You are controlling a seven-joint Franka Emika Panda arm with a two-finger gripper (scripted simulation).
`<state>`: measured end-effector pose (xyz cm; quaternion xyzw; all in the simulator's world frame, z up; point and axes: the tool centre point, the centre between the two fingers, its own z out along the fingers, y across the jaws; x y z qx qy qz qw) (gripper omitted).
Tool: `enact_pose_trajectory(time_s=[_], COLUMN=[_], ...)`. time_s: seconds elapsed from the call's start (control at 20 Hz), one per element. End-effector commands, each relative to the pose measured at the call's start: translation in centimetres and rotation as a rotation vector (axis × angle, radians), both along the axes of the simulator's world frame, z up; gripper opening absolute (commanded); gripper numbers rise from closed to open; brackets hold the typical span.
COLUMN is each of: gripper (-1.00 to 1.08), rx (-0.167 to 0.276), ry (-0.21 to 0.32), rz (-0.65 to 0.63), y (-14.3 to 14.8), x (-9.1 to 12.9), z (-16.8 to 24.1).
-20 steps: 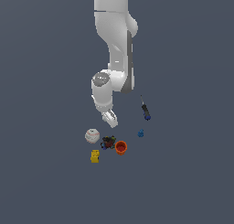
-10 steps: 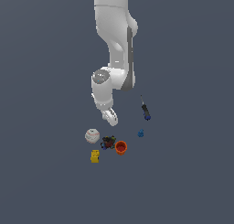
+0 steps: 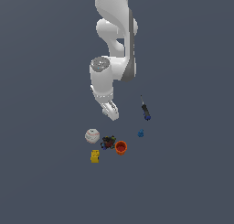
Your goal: Pick up a designated object from a clutter of objects.
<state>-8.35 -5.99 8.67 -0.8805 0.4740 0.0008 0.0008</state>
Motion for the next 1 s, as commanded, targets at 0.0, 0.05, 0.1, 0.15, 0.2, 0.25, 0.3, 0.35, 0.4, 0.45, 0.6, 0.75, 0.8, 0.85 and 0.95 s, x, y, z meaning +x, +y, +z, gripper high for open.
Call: enact_pose_trajectory(time_s=[0.0, 0.05, 0.1, 0.15, 0.2, 0.25, 0.3, 0.35, 0.4, 0.45, 0.6, 0.75, 0.8, 0.85, 0.95], gripper=[-1.00, -1.00, -1.00, -1.00, -1.00, -1.00, -1.00, -1.00, -1.00, -1.00, -1.00, -1.00, -1.00, -1.00, -1.00], rx=[-0.001, -0.001, -0.001, -0.002, -0.002, -0.003, -0.004, -0.005, -0.005, -0.006, -0.008, -0.008, -0.008, -0.009, -0.009], ry=[0.000, 0.000, 0.000, 0.000, 0.000, 0.000, 0.000, 0.000, 0.000, 0.000, 0.000, 0.000, 0.000, -0.001, -0.001], rz=[-0.001, -0.001, -0.001, -0.001, -0.002, -0.002, -0.002, -0.002, -0.002, -0.003, -0.003, -0.003, -0.003, -0.003, -0.003], y=[0.1, 0.1, 0.2, 0.2, 0.2, 0.3, 0.3, 0.4, 0.4, 0.4, 0.6, 0.7, 0.8, 0.8, 1.0], x=[-0.1, -0.1, -0.1, -0.1, -0.2, -0.2, -0.2, -0.2, -0.2, -0.2, -0.3, -0.3, -0.4, -0.4, -0.4], z=[1.9, 2.7, 3.5, 4.4, 5.2, 6.1, 7.0, 7.8, 8.7, 9.6, 12.3, 15.1, 16.0, 16.9, 18.7])
